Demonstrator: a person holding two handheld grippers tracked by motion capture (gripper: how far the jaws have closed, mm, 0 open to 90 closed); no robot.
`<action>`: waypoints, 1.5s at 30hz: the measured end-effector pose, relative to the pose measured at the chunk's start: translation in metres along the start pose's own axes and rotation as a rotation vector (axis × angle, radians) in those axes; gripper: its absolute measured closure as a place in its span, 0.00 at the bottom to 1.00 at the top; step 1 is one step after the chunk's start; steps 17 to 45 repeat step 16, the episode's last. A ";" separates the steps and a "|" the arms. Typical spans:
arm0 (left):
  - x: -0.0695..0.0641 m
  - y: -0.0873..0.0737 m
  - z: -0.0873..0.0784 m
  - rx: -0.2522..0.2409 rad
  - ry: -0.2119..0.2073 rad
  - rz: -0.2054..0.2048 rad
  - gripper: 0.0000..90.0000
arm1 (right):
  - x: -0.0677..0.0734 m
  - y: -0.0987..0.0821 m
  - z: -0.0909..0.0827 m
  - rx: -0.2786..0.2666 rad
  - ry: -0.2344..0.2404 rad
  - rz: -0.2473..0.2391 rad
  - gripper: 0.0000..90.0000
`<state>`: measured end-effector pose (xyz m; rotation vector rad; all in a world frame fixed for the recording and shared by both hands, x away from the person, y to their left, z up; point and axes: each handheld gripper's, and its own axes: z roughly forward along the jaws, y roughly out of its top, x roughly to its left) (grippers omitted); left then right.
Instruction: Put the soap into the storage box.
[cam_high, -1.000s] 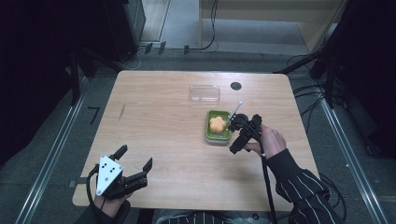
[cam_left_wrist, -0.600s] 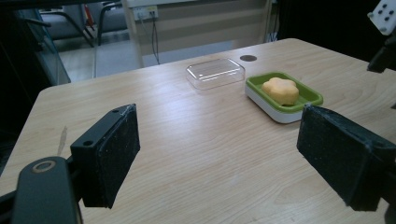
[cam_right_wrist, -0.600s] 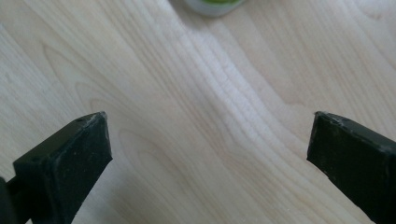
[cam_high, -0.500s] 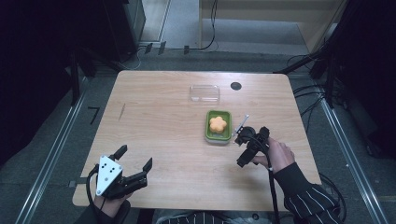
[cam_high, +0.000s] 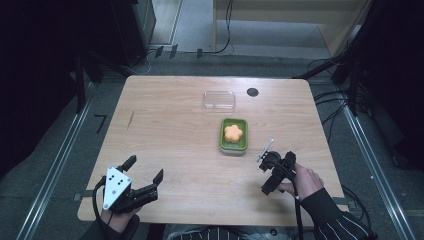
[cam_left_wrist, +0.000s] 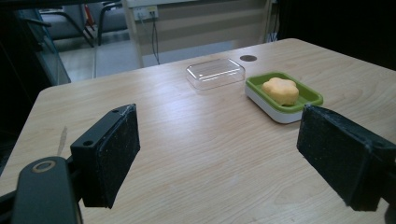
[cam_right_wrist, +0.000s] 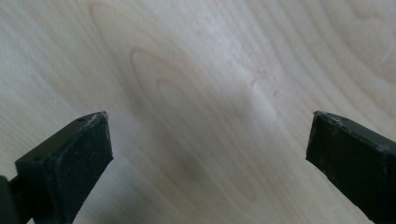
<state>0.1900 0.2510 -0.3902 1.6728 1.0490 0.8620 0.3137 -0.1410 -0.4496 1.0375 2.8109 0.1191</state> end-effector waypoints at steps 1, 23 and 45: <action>0.000 0.000 0.000 0.000 -0.002 0.002 0.15 | 0.001 -0.003 0.000 0.005 0.001 0.005 0.00; -0.001 0.001 0.000 0.000 -0.002 0.005 0.15 | 0.011 -0.034 0.007 0.019 0.001 0.014 0.00; -0.001 0.001 0.000 0.000 -0.002 0.005 0.15 | 0.011 -0.034 0.007 0.019 0.001 0.014 0.00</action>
